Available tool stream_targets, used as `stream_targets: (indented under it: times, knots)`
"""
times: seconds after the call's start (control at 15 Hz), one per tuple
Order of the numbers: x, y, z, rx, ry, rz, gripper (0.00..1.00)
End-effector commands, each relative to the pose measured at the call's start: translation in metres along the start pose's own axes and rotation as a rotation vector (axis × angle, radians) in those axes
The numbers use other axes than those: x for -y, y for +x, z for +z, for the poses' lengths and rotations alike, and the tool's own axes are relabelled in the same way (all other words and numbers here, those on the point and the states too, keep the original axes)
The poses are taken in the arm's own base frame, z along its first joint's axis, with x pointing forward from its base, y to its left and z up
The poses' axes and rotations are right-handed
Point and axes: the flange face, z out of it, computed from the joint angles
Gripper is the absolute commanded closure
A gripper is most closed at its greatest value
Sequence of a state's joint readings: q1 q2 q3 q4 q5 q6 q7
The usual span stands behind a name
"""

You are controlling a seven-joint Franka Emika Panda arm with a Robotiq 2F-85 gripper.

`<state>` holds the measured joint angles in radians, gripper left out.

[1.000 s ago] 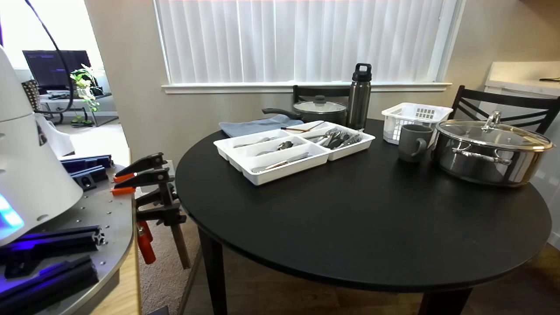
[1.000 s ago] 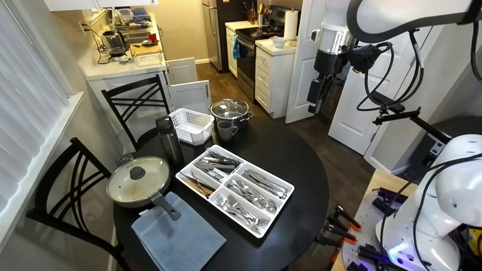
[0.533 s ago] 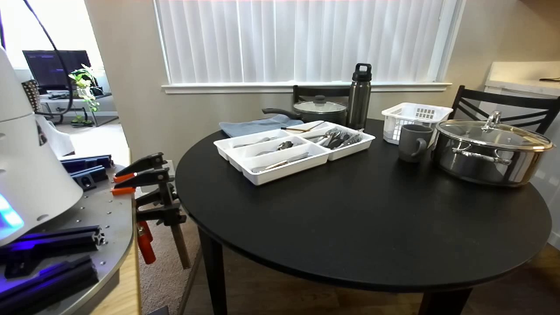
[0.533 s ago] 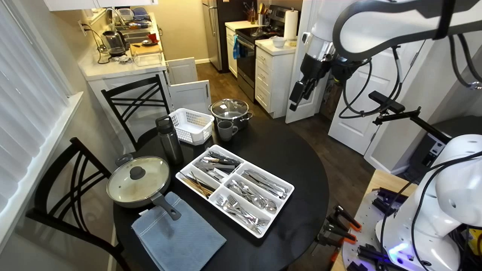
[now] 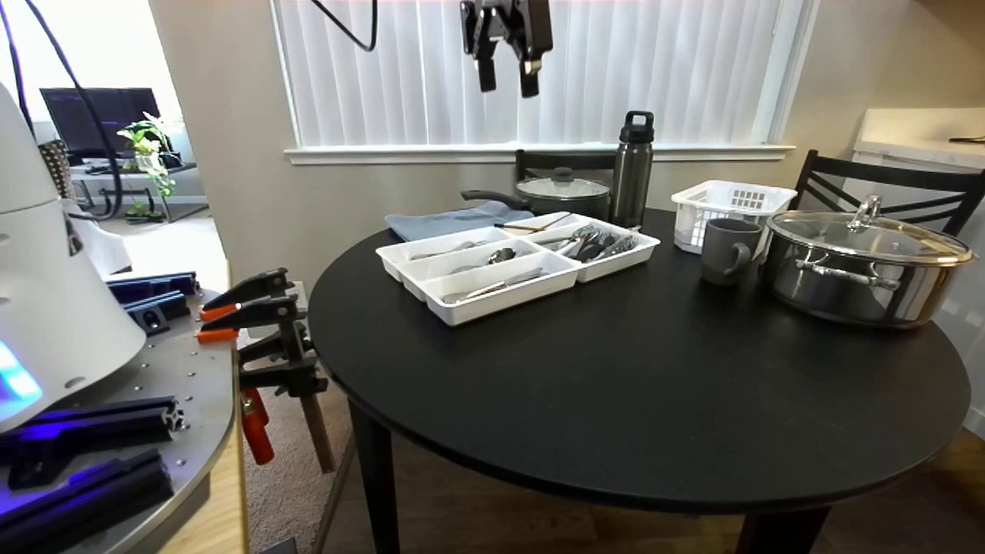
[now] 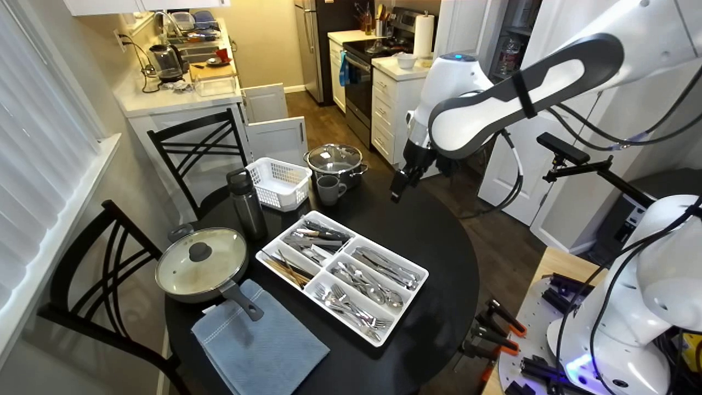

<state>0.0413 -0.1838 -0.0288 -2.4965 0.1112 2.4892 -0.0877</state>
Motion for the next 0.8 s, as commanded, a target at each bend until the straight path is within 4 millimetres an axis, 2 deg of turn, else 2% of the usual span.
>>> stream_targets:
  times: [0.0,0.13,0.2,0.4,0.73]
  knots:
    - [0.023,0.008,0.048,0.073,0.015,-0.022,0.00]
    - [0.035,0.009,0.066,0.141,-0.003,-0.071,0.00]
    - [0.027,0.002,0.053,0.107,0.003,-0.052,0.00]
    - [0.035,0.007,0.069,0.134,0.003,-0.070,0.00]
    - [0.035,0.008,0.071,0.138,0.000,-0.074,0.00]
